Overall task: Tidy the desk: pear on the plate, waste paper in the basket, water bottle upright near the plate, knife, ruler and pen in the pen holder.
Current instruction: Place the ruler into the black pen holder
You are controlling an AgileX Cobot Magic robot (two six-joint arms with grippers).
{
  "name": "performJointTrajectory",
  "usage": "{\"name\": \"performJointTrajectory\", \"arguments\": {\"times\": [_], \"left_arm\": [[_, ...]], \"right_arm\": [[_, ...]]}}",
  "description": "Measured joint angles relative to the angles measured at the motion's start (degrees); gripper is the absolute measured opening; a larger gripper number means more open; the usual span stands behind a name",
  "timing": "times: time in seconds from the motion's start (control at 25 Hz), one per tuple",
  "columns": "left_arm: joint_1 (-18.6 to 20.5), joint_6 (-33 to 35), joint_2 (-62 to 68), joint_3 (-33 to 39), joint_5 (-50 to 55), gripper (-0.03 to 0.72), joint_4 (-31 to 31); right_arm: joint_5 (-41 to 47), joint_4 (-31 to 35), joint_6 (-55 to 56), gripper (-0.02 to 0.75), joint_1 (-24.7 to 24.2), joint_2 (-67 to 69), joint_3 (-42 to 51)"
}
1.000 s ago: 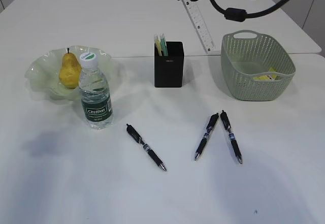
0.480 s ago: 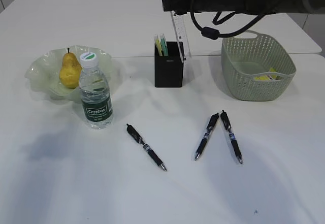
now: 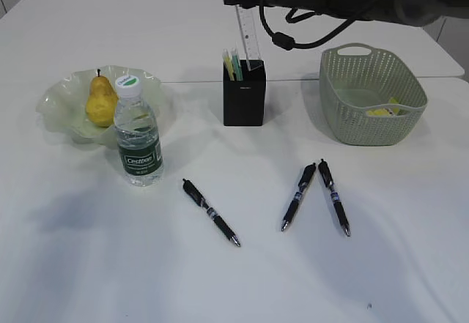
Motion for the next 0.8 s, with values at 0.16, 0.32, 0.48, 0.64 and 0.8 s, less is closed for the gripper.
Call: {"name": "performJointTrajectory", "arguments": {"times": [0.16, 0.32, 0.48, 0.64, 0.8], "left_arm": [[0.0, 0.0, 0.0, 0.0, 0.11, 0.466, -0.04], [0.0, 0.0, 0.0, 0.0, 0.11, 0.466, -0.04], [0.0, 0.0, 0.0, 0.0, 0.11, 0.466, -0.04], [0.0, 0.0, 0.0, 0.0, 0.44, 0.466, -0.04], [0.0, 0.0, 0.0, 0.0, 0.43, 0.466, -0.04]], "right_arm": [[0.06, 0.09, 0.0, 0.278, 0.0, 3.46, -5.21], [0.2, 0.13, 0.0, 0.278, 0.0, 6.47, -8.29], [0.5, 0.13, 0.0, 0.279, 0.0, 9.49, -9.38], [0.64, 0.13, 0.0, 0.281, 0.0, 11.44, -9.43], [0.9, 0.22, 0.0, 0.296, 0.0, 11.92, -9.69]]}}
